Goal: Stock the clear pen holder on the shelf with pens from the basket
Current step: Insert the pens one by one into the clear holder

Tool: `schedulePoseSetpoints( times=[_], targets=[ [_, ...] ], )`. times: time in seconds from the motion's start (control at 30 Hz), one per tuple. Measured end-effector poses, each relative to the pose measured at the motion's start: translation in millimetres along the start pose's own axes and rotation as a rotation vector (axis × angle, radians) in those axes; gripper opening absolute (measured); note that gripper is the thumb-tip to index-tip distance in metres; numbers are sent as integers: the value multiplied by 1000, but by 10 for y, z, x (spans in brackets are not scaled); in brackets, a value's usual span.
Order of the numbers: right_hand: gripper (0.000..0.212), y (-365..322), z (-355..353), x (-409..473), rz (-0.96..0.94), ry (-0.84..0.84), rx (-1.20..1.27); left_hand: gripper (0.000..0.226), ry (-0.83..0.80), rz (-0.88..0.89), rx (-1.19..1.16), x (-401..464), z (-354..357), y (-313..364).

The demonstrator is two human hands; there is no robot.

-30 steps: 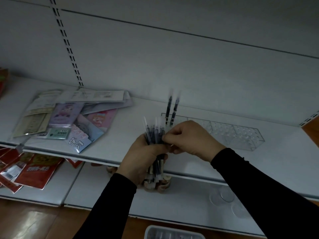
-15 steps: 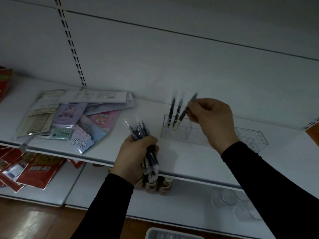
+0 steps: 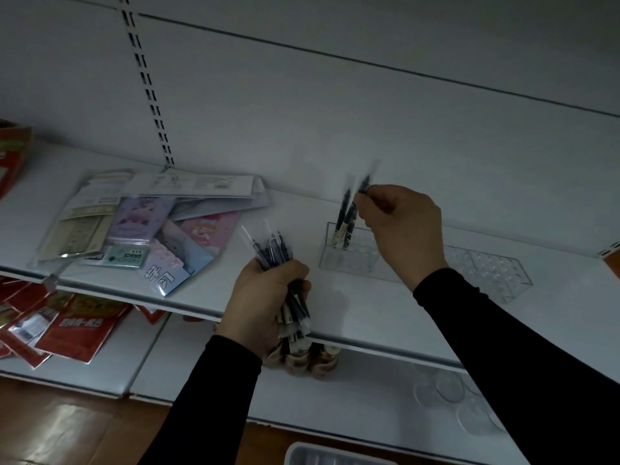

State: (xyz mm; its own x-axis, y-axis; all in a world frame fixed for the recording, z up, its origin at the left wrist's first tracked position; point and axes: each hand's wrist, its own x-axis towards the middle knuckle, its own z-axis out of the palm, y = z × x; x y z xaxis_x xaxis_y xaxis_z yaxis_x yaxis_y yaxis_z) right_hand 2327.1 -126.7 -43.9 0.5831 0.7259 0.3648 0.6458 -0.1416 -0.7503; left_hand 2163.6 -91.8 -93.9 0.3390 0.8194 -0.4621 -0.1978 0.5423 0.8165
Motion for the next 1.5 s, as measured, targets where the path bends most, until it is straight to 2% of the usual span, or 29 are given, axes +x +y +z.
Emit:
schedulePoseSetpoints(
  times=[0.6,0.8,1.07,1.17,1.33,1.5],
  targets=[
    [19,60,117,5,-123,-42,-295,11,7,12,1,-29,43,10],
    [20,106,150,7,-84,-95,-323,10,10,9,14,-33,45,7],
    [19,60,49,-78,-18,-84,-235,10,-14,1,4,-21,48,-12],
    [25,30,9,-209,55,-188,-134,10,-45,-21,21,-42,69,-19],
    [14,31,-20,-438,324,-598,106,11,-234,-49,129,-142,129,-20],
    [9,51,-90,-450,498,-687,242,15,-301,-37,206,-168,149,-71]
  ],
)
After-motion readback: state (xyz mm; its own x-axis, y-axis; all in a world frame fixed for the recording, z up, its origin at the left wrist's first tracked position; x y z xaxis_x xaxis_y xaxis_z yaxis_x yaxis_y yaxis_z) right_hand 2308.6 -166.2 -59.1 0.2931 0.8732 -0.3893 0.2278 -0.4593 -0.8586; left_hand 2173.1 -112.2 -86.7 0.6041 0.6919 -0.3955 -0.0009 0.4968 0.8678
